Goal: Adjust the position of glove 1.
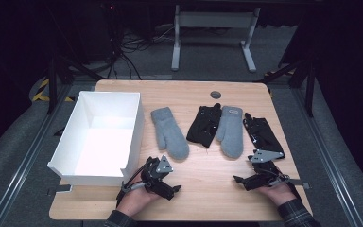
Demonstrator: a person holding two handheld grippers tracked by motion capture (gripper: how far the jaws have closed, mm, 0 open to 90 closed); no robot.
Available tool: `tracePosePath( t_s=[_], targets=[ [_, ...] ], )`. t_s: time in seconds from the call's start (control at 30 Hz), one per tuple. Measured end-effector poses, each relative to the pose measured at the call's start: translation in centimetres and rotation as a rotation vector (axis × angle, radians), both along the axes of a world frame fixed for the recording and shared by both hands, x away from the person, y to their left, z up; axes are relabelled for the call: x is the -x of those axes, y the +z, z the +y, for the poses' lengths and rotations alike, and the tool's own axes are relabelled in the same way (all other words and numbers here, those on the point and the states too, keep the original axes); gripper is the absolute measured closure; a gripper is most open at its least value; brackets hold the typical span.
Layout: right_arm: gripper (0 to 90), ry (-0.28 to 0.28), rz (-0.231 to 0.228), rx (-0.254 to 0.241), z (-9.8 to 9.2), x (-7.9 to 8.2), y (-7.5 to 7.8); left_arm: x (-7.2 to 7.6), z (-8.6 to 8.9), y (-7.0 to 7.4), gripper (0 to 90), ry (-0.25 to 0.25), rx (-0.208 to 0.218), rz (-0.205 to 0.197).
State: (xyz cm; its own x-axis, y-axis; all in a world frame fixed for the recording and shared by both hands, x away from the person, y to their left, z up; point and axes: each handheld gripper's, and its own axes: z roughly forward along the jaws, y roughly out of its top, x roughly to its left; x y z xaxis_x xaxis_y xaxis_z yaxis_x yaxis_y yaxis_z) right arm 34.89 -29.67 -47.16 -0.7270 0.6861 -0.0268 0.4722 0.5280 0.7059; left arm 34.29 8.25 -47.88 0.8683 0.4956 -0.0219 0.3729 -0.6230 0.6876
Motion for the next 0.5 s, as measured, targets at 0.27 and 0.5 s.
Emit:
tracePosePath(
  t_s=[0.27,0.5],
  targets=[
    [1.6,0.012,0.005,0.005,-0.1,-0.1,0.1,0.0,0.0,0.0,0.0,0.0,0.001,0.0],
    [17.0,0.055,-0.001,-0.003,0.4,-0.2,1.8,0.0,0.0,0.0,0.1,0.001,0.0,0.0]
  ],
)
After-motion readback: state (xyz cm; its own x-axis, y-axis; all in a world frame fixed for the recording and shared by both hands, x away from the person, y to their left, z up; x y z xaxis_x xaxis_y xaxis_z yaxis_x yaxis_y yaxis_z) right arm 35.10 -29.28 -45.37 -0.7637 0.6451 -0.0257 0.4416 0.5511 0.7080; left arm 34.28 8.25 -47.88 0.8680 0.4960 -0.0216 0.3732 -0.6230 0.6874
